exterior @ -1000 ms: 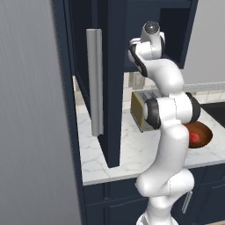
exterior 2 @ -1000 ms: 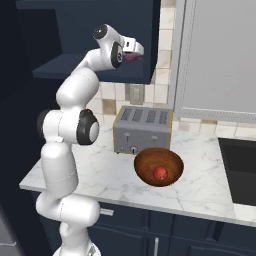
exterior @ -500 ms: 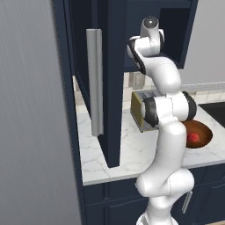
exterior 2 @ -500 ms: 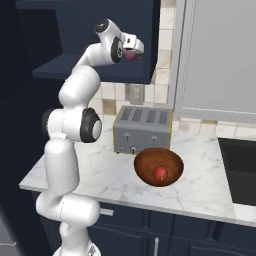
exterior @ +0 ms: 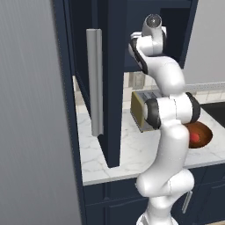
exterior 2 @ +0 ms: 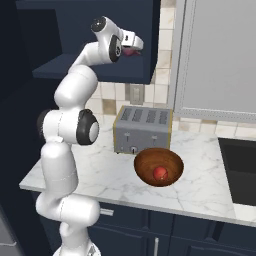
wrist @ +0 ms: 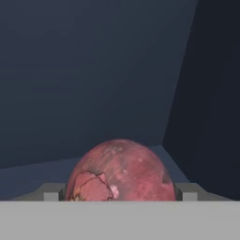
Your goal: Pick the onions from the cabinet and place them in one bowl. Pick the garlic from the sink and place it in the other bowl.
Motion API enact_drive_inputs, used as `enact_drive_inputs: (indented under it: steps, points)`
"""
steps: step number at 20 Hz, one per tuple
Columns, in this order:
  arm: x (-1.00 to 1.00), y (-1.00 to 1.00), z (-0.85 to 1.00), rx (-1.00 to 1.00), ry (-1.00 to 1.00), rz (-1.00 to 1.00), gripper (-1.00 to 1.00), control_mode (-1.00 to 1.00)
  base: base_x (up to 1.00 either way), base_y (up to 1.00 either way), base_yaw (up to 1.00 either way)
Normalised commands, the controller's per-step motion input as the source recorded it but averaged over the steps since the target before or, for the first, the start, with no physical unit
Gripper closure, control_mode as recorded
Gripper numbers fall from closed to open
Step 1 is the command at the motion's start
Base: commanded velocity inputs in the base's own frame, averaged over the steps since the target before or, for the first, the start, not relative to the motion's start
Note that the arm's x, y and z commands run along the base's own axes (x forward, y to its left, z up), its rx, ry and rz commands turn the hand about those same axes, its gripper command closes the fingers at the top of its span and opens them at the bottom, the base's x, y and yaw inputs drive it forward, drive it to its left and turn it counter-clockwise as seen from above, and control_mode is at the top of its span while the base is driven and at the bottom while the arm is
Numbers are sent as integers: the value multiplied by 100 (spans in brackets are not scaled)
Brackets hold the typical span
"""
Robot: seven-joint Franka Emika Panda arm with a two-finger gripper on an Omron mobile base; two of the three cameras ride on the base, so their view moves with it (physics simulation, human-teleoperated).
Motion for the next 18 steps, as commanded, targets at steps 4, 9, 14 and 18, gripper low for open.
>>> enact_drive_inputs:
  steps: [4, 9, 14, 18]
  points:
    - [-58, 0, -1, 0, -12, 0, 100, -100, 0, 0, 0]
    - [-79, 6, -1, 0, -8, 0, 100, -100, 0, 0, 0]
    - [-90, 22, 17, 0, -1, 0, 100, -100, 0, 0, 0]
    - [-100, 10, 15, 1, 0, 0, 100, -100, 0, 0, 0]
